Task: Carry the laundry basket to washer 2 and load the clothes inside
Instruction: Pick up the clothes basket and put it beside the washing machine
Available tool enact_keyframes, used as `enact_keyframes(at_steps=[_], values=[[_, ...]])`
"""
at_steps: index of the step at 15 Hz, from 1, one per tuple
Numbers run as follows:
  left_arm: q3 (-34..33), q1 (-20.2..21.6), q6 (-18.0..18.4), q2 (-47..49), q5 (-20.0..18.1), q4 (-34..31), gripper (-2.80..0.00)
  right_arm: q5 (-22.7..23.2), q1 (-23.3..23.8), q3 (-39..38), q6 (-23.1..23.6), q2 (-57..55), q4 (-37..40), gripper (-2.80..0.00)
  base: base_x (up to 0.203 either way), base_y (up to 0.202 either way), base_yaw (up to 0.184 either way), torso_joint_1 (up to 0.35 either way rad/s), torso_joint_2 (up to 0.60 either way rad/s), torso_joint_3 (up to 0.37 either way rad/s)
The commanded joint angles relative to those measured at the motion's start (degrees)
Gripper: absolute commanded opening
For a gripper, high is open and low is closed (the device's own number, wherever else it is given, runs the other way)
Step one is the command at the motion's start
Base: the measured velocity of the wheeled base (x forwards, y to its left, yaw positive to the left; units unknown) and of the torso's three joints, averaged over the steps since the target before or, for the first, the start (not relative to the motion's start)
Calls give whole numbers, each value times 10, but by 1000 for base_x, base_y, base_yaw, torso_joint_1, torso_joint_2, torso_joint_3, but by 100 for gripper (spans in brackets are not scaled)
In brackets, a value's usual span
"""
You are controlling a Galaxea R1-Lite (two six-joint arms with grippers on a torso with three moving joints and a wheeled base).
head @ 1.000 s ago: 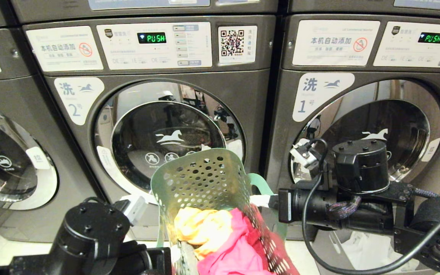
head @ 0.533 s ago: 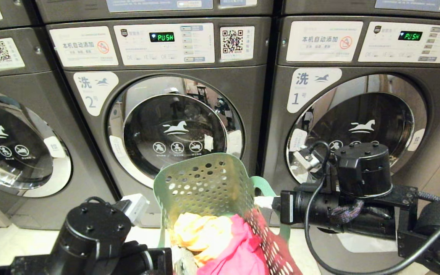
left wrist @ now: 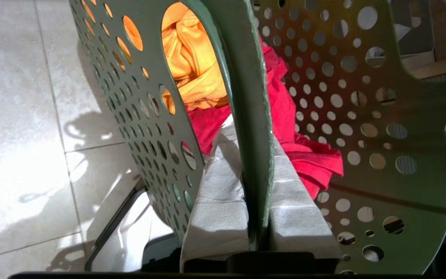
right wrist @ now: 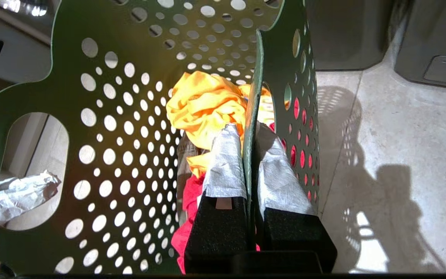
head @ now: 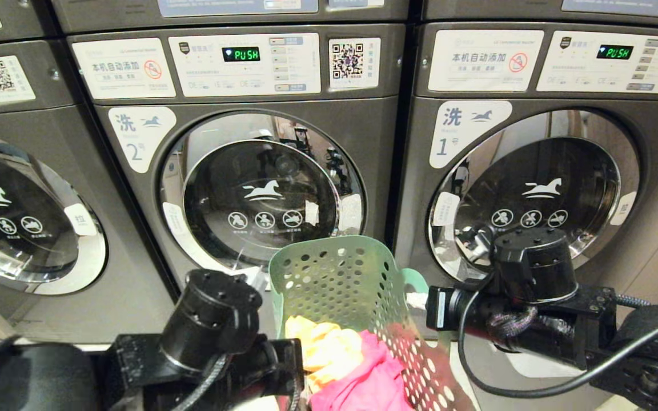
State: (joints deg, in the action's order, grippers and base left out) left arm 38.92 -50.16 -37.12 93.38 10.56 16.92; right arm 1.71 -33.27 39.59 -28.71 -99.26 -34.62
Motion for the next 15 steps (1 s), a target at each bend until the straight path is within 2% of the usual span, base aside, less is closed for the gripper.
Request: enact_keyframes(at_steps=[1,8,15], values=[[56,0,-3,65,-22,3,-280,3,37,8,-5,-3,-3,-280,0,0,0,0,0,0],[199,-4,-3,200,-38,2,-280,30,158,43,-17,-40,-4,-280,0,0,0,0,0,0],[292,-35,-3,286,-36,2,-280,41,199,42,-19,-60,-5,-280,0,0,0,0,0,0]])
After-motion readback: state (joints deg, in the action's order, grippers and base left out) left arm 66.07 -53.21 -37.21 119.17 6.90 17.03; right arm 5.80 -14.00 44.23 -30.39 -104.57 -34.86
